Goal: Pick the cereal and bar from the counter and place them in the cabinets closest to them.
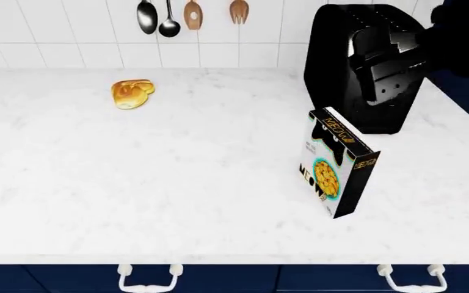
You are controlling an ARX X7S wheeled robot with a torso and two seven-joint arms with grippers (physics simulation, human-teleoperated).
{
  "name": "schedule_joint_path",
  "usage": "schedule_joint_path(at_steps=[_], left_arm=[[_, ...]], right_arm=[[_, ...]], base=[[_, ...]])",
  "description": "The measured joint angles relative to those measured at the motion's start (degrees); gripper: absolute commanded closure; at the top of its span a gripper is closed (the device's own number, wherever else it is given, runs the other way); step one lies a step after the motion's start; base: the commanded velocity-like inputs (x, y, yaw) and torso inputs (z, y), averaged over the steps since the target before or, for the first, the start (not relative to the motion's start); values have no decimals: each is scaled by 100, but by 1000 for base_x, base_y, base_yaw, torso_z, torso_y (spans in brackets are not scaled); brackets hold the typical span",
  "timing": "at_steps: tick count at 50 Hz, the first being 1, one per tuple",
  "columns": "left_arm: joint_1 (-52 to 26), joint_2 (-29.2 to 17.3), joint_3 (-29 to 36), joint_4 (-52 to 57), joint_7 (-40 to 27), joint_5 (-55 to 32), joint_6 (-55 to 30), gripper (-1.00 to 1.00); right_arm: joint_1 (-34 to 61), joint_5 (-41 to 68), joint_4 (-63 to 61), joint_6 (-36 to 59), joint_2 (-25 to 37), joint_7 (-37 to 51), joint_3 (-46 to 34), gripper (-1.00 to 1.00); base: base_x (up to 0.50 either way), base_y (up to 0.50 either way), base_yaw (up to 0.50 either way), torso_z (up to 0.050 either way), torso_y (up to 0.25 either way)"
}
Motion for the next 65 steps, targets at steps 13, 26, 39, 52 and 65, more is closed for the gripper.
schedule_joint_path(at_steps=[13,26,39,52,65], left_arm=[[0,-16,122,0,-18,-156,-98,-100],[-39,5,-196,19,67,-175,-187,-100],[-29,13,-400,5,152,-153,-252,-100],[-6,19,-482,-1,210,-129,-273,-100],[-31,18,-498,10,238,-123,-260,-100]], right_arm=[[679,704,52,-415,90,-131,-777,-100],[811,1041,-115,-497,108,-335,-981,-100],[791,1008,-272,-289,63,-554,-963,-100],[636,930,-428,-218,43,-787,-880,-100],[318,1049,-861,-535,293,-840,-925,-100]], base=[[462,-146,0,0,0],[308,-97,0,0,0],[38,0,0,0,0],[192,0,0,0,0],[77,0,0,0,0]])
